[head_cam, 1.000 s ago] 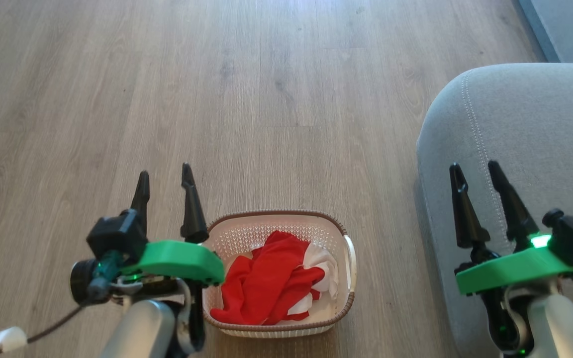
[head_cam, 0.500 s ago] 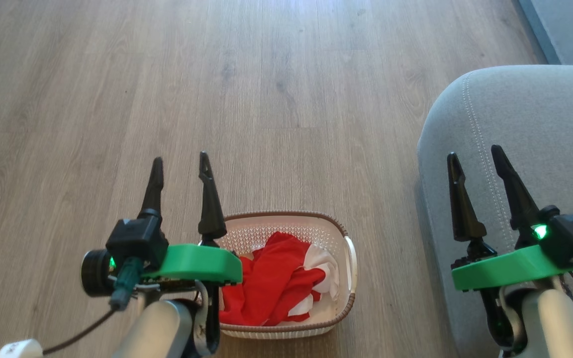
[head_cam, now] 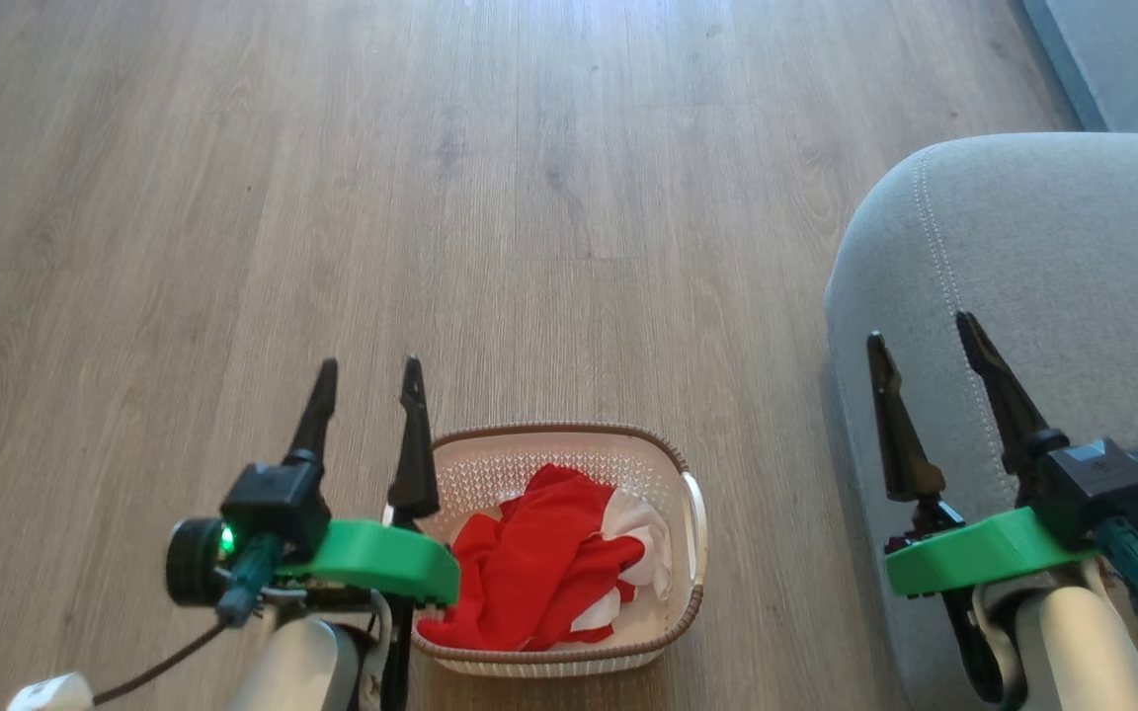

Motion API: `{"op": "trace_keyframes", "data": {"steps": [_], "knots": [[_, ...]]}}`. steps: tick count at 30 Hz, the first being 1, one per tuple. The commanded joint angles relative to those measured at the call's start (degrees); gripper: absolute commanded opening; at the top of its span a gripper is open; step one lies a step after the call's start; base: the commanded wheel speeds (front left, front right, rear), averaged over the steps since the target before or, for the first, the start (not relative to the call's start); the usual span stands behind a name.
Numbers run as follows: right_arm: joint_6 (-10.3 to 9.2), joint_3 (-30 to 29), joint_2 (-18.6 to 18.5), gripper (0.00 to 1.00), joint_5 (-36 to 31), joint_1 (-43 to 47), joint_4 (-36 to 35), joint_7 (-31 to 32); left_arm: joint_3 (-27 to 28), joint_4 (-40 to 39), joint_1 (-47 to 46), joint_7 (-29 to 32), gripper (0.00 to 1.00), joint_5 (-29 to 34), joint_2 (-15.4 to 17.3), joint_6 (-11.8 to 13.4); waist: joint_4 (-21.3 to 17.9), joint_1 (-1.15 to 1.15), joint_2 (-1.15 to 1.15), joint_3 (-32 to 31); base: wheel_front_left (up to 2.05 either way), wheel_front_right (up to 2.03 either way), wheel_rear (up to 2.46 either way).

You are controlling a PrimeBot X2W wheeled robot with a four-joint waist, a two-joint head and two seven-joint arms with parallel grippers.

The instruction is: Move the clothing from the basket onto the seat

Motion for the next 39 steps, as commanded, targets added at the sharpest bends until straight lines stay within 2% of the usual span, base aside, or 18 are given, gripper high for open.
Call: {"op": "trace_keyframes", "data": {"steps": [1, 13, 17, 28, 34, 39], "knots": [[0.00, 0.3, 0.1, 1.00, -1.2, -1.3, -0.8, -1.1, 1.0, -0.1, -1.4, -0.9, 1.00, 1.2, -0.3, -0.4, 0.0, 0.00, 0.00, -0.1, 0.00, 0.00, 0.00], [0.00, 0.2, 0.4, 1.00, -1.0, -1.2, 9.3, -1.6, -0.1, 8.6, -0.9, -1.4, 1.00, 2.4, -0.3, -1.2, -0.2, 0.00, 0.00, -0.1, 0.00, 0.00, 0.00], [0.00, 0.8, 0.4, 1.00, -1.5, -1.3, 10.2, -1.6, -0.1, 11.4, -1.1, -1.4, 1.00, 1.5, -0.3, -0.6, -0.4, 0.00, 0.00, 0.0, 0.00, 0.00, 0.00], [0.00, 1.1, 0.1, 1.00, -1.1, -1.7, 10.6, -1.6, -0.5, 11.5, -1.7, -1.4, 1.00, 0.7, -0.3, -0.4, -0.7, 0.00, 0.00, 1.0, 0.00, 0.00, 0.00], [0.00, 1.4, -0.9, 1.00, -0.6, -2.5, 10.2, -1.6, -1.8, 12.7, -2.9, -1.4, 1.00, 0.0, -0.3, -0.3, -1.4, 0.00, 0.00, 5.9, 0.00, 0.00, 0.00], [0.00, 1.8, -2.1, 1.00, -0.2, -4.2, 9.9, -1.6, -4.8, 17.3, -6.0, -1.4, 1.00, 1.0, -0.3, -0.6, -3.2, 0.00, 0.00, 12.4, 0.00, 0.00, 0.00]]}}
